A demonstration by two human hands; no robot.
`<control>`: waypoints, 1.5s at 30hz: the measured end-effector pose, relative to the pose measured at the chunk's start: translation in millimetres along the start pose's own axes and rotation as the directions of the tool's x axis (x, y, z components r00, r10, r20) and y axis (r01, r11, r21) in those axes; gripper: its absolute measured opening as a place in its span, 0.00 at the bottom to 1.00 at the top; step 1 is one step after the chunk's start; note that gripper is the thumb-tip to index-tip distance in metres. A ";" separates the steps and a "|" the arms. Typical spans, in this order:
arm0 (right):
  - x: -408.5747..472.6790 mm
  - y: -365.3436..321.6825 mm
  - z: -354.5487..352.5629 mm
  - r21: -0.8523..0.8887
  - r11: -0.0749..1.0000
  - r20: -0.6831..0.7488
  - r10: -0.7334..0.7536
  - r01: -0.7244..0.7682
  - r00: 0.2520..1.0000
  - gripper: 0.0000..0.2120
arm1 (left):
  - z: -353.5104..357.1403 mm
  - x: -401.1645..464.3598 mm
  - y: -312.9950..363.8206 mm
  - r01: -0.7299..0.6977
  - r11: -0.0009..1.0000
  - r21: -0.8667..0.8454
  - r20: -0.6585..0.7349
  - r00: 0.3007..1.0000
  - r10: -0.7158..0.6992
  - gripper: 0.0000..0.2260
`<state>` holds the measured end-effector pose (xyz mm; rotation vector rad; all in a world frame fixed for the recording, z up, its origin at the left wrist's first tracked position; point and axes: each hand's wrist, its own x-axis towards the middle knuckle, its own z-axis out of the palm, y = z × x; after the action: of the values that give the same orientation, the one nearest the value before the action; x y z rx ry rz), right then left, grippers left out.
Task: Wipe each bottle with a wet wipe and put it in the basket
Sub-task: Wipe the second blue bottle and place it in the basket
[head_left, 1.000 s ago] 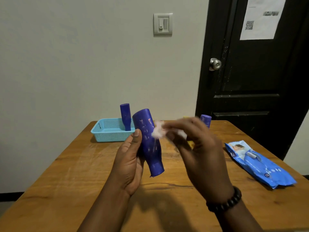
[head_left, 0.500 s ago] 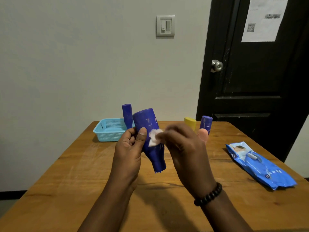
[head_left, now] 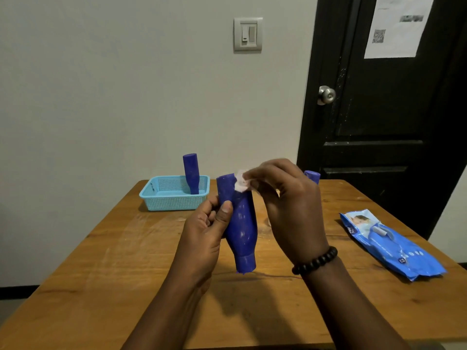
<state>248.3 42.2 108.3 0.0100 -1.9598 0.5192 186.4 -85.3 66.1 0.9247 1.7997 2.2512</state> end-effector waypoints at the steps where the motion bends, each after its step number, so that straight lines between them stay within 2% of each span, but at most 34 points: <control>1: 4.8 -0.2 0.2 0.002 1.000 -0.001 -0.003 0.003 1.000 0.08 | -0.4 -0.3 -0.8 -0.001 1.000 -0.003 0.007 1.000 0.001 0.11; 8: -34.0 -3.8 -2.6 0.048 0.999 -0.002 -0.003 0.003 1.000 0.08 | -0.5 4.2 2.0 0.000 0.998 -0.064 -0.038 0.999 -0.002 0.07; 13: -70.1 1.6 -0.1 0.070 0.995 0.039 0.073 -0.076 0.997 0.09 | -2.6 1.9 -4.6 0.025 0.999 -0.047 -0.057 0.998 -0.027 0.09; 19: -28.3 0.6 1.9 -0.069 0.996 -0.036 0.054 -0.056 0.998 0.12 | 1.1 -4.3 -6.2 -0.030 0.998 0.050 -0.063 0.997 0.033 0.14; 25: -11.8 -2.8 6.2 -0.075 0.997 -0.049 -0.036 0.032 0.998 0.15 | 2.2 -2.4 -3.3 -0.050 0.995 0.091 -0.106 0.993 0.059 0.13; 28: -36.0 -1.6 10.8 -0.023 1.000 -0.008 0.001 -0.001 1.000 0.14 | 1.3 1.0 -4.1 -0.020 0.998 0.067 -0.163 0.986 0.031 0.12; 32: -72.9 2.6 16.0 -0.072 0.997 0.101 -0.006 0.013 0.995 0.13 | -1.1 5.4 -9.6 0.056 0.998 -0.022 -0.261 0.963 -0.060 0.10; 35: -87.2 4.6 15.8 -0.057 0.998 0.105 0.026 -0.020 0.994 0.12 | -1.1 5.0 -14.2 0.091 0.994 -0.055 -0.308 0.946 -0.104 0.07; 37: -86.6 4.3 15.8 -0.064 0.998 0.098 0.011 -0.004 0.995 0.12 | -0.7 3.8 -14.9 0.098 0.993 -0.058 -0.301 0.947 -0.111 0.07; 41: -56.0 5.0 15.2 -0.058 0.998 0.051 0.033 -0.030 0.998 0.16 | 5.2 -2.7 -14.2 0.074 0.997 0.020 -0.195 0.978 -0.069 0.10; 45: -15.8 7.2 15.4 -0.059 0.998 -0.018 0.025 -0.026 1.000 0.13 | 10.6 -10.1 -15.3 0.040 0.993 0.110 -0.139 0.990 -0.024 0.13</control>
<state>240.2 39.6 86.7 -0.0566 -1.9598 0.4763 195.8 -76.5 49.3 0.7684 2.0025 2.2659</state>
